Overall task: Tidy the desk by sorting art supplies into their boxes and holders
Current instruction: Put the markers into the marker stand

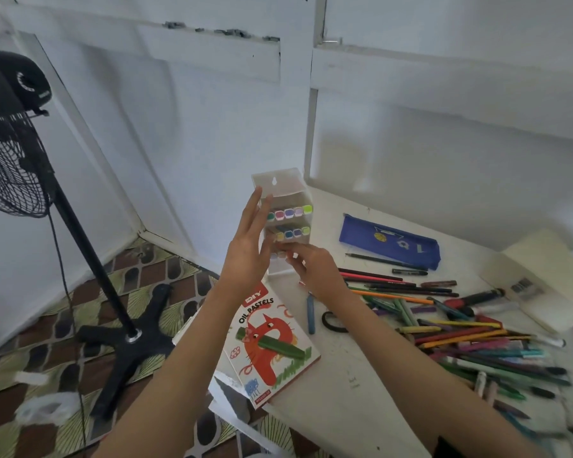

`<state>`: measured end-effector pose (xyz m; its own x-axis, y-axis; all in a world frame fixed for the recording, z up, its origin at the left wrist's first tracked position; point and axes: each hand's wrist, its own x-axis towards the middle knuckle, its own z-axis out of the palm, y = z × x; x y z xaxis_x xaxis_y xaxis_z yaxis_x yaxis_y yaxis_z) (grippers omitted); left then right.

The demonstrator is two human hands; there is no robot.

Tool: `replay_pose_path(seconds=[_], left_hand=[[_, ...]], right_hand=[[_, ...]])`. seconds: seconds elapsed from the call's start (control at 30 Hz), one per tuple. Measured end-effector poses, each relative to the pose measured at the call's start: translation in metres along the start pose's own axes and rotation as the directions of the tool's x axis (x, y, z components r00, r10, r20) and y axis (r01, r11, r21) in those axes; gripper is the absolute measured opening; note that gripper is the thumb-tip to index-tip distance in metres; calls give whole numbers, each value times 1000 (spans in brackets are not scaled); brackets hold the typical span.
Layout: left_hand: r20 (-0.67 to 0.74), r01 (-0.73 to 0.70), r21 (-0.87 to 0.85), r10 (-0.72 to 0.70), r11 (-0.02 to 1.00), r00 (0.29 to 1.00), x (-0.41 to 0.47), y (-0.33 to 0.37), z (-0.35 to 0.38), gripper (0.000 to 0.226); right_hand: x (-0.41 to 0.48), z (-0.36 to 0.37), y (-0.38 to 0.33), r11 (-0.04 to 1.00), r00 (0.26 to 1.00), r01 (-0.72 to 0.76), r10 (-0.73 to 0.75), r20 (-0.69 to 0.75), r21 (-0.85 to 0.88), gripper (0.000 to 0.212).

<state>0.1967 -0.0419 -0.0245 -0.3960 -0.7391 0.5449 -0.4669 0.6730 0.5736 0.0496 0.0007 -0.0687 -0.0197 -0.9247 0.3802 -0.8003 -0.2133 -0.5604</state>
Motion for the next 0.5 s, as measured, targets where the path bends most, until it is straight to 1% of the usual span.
replay_pose_path(seconds=[0.1,0.17,0.2,0.27,0.3,0.33,0.4,0.47,0.5], left_hand=[[7,-10,-61,11,998,1000,6,-7,0,66],[22,4,-74,-3,997,1000,13,-10,0,70],[31,5,-74,-2,997,1000,16,-12,0,72],[52,-8,-87,12,996,999,23,-15,2,74],[61,-11,-105,18,994,998,26,-17,4,74],[67,-17,-120,25,993,997,29,-19,7,74],[72,-26,-128,35,991,997,33,-20,12,71],[67,-24,-128,33,992,997,36,-19,13,69],[57,-30,-137,38,990,998,37,-18,13,68]], right_hand=[[-1,-7,3,999,999,49,-48,17,-14,35],[-9,-12,10,994,993,106,-108,-50,-32,35],[-14,-15,14,994,989,104,-107,-104,-30,35],[-25,-18,22,1000,985,13,-9,-171,21,34],[-29,-20,25,998,983,-53,60,-172,46,31],[-31,-20,28,990,981,-129,135,-141,51,28],[-34,-19,33,970,971,-241,241,-6,-39,25],[-37,-15,34,947,947,-275,296,123,-164,29],[-38,-13,33,933,931,-285,324,168,-218,35]])
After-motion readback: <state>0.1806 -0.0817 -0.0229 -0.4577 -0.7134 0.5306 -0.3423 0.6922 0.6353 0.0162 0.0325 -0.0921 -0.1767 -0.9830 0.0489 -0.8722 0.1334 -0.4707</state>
